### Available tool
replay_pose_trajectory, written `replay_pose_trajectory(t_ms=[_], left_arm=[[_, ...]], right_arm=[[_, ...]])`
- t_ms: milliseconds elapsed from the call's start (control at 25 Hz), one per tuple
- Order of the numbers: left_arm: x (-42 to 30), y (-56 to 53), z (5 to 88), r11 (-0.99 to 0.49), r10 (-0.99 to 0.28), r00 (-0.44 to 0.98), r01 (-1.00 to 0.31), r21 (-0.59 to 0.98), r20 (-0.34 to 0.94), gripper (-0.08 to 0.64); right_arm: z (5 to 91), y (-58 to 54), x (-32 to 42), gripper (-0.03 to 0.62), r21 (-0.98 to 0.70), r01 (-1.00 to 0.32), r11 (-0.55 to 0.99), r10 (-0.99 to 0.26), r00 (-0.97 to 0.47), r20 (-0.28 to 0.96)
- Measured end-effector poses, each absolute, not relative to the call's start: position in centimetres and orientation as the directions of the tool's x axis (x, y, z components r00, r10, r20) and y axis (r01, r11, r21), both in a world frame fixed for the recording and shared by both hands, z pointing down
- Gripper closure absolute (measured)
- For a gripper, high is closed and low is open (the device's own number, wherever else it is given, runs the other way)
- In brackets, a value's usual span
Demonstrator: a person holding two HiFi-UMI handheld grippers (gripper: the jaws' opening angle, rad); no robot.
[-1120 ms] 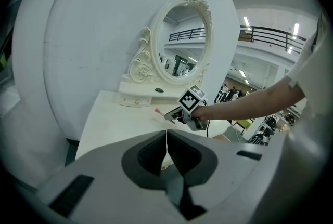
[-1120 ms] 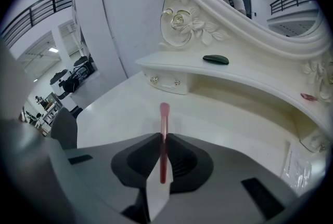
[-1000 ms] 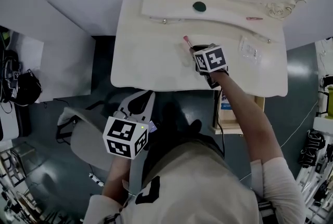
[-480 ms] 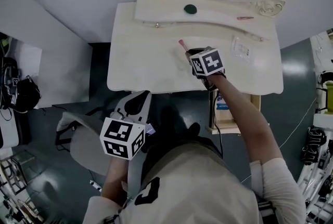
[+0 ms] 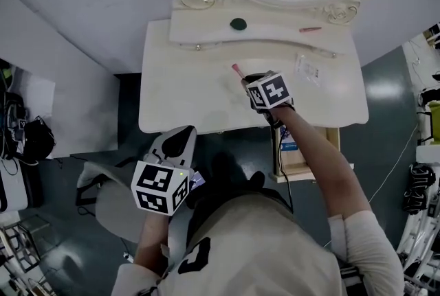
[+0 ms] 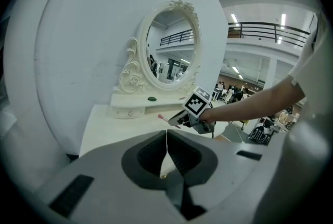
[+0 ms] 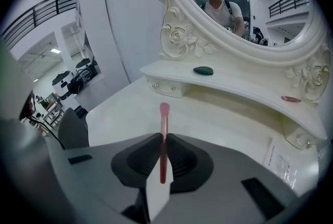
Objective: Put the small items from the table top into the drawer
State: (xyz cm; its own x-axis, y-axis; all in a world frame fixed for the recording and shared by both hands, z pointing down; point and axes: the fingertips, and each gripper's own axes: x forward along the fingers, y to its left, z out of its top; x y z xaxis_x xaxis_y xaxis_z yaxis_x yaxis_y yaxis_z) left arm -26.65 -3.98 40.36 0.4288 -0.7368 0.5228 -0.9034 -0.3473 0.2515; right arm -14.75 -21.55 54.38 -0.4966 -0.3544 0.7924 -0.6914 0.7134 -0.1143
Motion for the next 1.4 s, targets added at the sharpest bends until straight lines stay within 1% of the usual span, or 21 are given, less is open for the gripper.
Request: replay_pose_trajectory(t_ms=[280,1280,1400], left_arm=[[-26.2,-4.1,40.1,-0.357,-0.737,0.428,-0.904,0.237,0.522,0.503],[-21.9,-4.1,38.2,-0.457,-0.712,0.480,-0.871,0.182,0.513,0.502],[-21.1,-3.9,38.0,-0.466,-0.709,0.483,-0.868,0.174,0.513,0.502]], right_arm=[[54.0,-20.9,-14.1,0.532,-0.099,-0.673,0.733,-0.345,-0.493,0.798],[50.0,-18.3,-11.9,0.532,-0.213,-0.692,0.690,-0.360,-0.583,0.729],[49.6,-17.9,-11.4,0.532,-0.203,-0.691,0.694,-0.364,-0.579,0.729]])
